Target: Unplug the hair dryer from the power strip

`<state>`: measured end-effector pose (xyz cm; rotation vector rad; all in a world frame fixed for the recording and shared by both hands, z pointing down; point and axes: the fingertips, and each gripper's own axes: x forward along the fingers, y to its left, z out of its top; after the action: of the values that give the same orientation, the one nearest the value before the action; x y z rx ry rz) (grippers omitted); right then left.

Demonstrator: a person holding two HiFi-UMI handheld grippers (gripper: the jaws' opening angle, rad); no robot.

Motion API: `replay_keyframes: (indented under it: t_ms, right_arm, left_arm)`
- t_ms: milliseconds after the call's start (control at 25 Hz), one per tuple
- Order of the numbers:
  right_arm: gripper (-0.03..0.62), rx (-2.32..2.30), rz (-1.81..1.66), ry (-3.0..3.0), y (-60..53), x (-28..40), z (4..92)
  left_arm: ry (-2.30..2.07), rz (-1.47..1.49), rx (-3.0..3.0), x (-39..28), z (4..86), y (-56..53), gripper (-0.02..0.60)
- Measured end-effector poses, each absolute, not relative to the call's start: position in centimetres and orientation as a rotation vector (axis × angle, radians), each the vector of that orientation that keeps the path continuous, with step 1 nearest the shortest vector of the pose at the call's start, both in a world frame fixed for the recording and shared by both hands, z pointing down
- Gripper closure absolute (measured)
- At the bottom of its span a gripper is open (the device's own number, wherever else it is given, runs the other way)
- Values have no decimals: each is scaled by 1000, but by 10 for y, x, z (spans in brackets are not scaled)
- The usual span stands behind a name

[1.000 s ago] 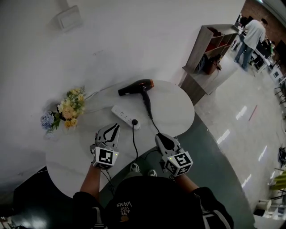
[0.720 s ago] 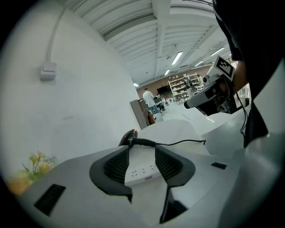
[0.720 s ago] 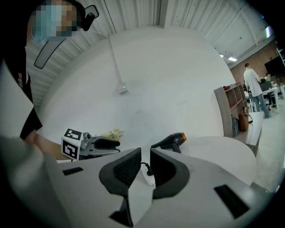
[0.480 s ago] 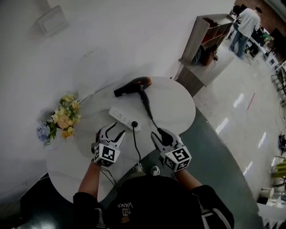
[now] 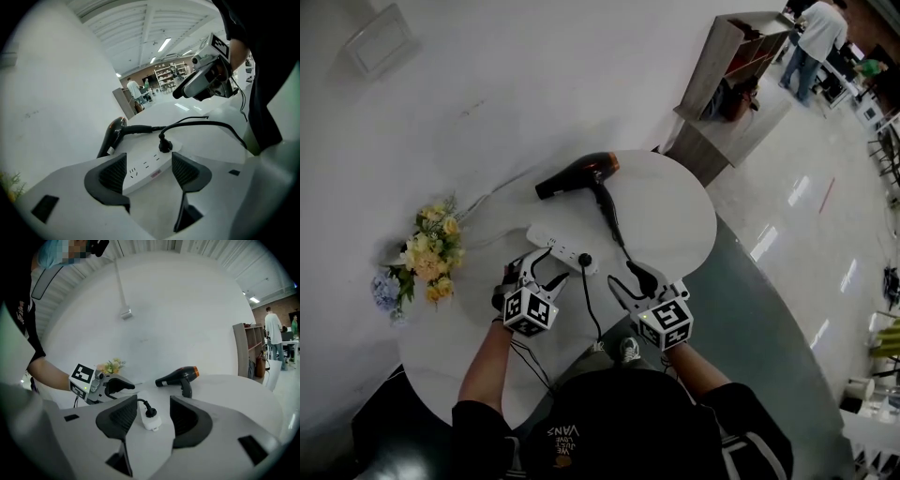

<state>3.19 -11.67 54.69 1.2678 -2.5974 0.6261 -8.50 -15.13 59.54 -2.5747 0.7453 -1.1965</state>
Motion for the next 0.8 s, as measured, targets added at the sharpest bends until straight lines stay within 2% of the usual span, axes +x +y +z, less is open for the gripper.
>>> replay_keyframes:
  t_ms: [800]
  right_arm:
    - [387, 1031, 536, -2538, -145, -18, 602]
  left_arm:
    - [326, -1429, -2414, -87, 660, -161, 268]
